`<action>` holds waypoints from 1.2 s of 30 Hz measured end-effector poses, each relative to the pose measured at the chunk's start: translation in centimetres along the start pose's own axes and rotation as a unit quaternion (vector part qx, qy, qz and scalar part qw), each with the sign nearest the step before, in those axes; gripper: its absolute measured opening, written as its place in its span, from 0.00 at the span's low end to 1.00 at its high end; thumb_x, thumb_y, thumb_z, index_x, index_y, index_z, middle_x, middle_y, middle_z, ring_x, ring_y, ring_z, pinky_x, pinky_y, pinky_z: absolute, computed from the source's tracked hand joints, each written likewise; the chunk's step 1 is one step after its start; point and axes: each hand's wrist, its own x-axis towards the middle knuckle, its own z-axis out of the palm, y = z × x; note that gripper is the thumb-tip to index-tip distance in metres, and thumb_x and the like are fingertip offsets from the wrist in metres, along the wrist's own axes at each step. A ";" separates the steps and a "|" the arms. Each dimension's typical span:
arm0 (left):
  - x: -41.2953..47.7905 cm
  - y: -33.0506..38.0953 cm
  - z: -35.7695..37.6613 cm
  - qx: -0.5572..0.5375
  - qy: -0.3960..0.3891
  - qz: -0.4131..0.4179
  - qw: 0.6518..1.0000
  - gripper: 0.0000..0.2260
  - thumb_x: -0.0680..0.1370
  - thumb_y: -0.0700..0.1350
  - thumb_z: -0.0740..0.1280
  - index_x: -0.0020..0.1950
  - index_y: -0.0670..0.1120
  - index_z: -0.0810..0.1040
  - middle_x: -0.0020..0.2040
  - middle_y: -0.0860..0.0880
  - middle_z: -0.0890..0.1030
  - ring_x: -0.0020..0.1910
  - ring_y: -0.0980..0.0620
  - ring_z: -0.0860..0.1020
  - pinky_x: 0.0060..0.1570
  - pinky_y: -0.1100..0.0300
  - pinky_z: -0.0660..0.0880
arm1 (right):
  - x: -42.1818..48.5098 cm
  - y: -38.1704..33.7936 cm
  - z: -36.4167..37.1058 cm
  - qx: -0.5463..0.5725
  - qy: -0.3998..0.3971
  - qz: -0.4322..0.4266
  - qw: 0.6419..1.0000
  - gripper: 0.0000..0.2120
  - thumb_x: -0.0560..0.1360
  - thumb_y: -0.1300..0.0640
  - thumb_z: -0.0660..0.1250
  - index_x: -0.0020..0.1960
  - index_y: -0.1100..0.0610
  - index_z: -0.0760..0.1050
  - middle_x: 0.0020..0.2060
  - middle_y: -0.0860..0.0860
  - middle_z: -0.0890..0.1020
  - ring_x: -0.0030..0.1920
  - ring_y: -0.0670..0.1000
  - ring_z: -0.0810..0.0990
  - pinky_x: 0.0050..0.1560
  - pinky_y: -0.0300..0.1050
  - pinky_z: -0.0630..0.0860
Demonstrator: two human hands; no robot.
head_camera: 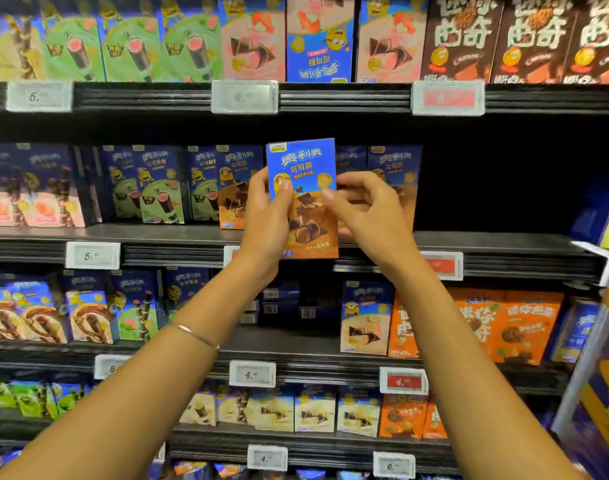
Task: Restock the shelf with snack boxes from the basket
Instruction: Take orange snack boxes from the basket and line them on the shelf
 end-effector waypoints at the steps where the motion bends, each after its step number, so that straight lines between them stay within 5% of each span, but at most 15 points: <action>1: 0.5 0.1 0.0 0.014 0.002 0.004 1.000 0.09 0.89 0.45 0.60 0.68 0.49 0.69 0.63 0.47 0.82 0.57 0.45 0.85 0.55 0.46 0.83 | 0.4 0.0 0.2 -0.025 0.003 -0.010 1.000 0.19 0.76 0.49 0.73 0.64 0.54 0.74 0.49 0.43 0.82 0.47 0.41 0.84 0.42 0.41 0.84; 6: 2.9 0.1 -0.5 0.123 -0.012 0.039 0.992 0.11 0.88 0.50 0.61 0.69 0.49 0.67 0.62 0.50 0.81 0.49 0.58 0.83 0.43 0.61 0.82 | 2.7 0.3 1.0 -0.016 0.007 0.024 1.000 0.19 0.76 0.55 0.74 0.65 0.53 0.74 0.50 0.44 0.83 0.46 0.42 0.85 0.40 0.41 0.84; 9: 4.2 0.0 -2.5 0.217 -0.008 0.062 0.974 0.20 0.85 0.57 0.65 0.71 0.48 0.69 0.65 0.48 0.78 0.63 0.49 0.80 0.63 0.46 0.79 | 3.6 0.8 1.3 0.007 0.028 0.044 0.999 0.20 0.76 0.56 0.73 0.66 0.54 0.73 0.52 0.46 0.83 0.48 0.45 0.86 0.43 0.44 0.85; 11: 5.1 -0.4 -4.3 0.284 0.037 0.080 0.955 0.28 0.82 0.60 0.67 0.76 0.45 0.68 0.71 0.43 0.73 0.71 0.43 0.73 0.73 0.46 0.71 | 4.1 1.2 1.3 0.006 0.052 0.057 0.997 0.19 0.76 0.57 0.73 0.65 0.55 0.72 0.53 0.49 0.83 0.51 0.48 0.85 0.49 0.53 0.85; 15: 5.9 -1.4 -7.2 0.360 0.094 0.028 0.928 0.40 0.80 0.61 0.71 0.82 0.44 0.58 0.78 0.38 0.59 0.78 0.37 0.59 0.74 0.43 0.63 | 4.2 1.9 1.7 -0.032 0.059 0.067 0.996 0.19 0.77 0.57 0.72 0.65 0.55 0.72 0.55 0.50 0.83 0.53 0.50 0.84 0.51 0.57 0.83; 20: 7.2 -2.0 -8.1 0.351 0.049 -0.043 0.934 0.51 0.77 0.60 0.76 0.85 0.42 0.47 0.82 0.37 0.53 0.81 0.34 0.57 0.76 0.37 0.65 | 4.2 2.9 1.6 -0.027 0.091 0.068 0.993 0.17 0.78 0.59 0.71 0.65 0.56 0.73 0.52 0.48 0.83 0.53 0.49 0.84 0.52 0.54 0.84; 23: 7.8 -2.0 -7.7 0.362 0.025 -0.077 0.929 0.57 0.76 0.60 0.77 0.86 0.43 0.38 0.86 0.38 0.44 0.84 0.34 0.51 0.80 0.36 0.60 | 4.5 3.3 0.9 -0.053 0.112 0.079 0.989 0.15 0.78 0.60 0.70 0.64 0.58 0.75 0.59 0.53 0.82 0.57 0.51 0.82 0.57 0.56 0.81; 28: 8.4 -2.4 -7.1 0.392 0.029 -0.085 0.916 0.56 0.76 0.58 0.78 0.85 0.41 0.41 0.84 0.36 0.49 0.83 0.34 0.55 0.78 0.37 0.63 | 4.4 3.8 0.4 -0.087 0.097 0.077 0.989 0.16 0.80 0.59 0.68 0.67 0.57 0.73 0.64 0.54 0.79 0.60 0.52 0.81 0.59 0.57 0.81; 36: 8.7 -2.8 -6.8 0.438 0.048 -0.077 0.895 0.48 0.76 0.56 0.79 0.83 0.40 0.51 0.81 0.35 0.56 0.80 0.32 0.60 0.73 0.37 0.68 | 4.6 4.4 0.6 -0.099 0.098 0.072 0.988 0.16 0.80 0.56 0.69 0.66 0.56 0.73 0.59 0.52 0.82 0.53 0.50 0.84 0.56 0.58 0.82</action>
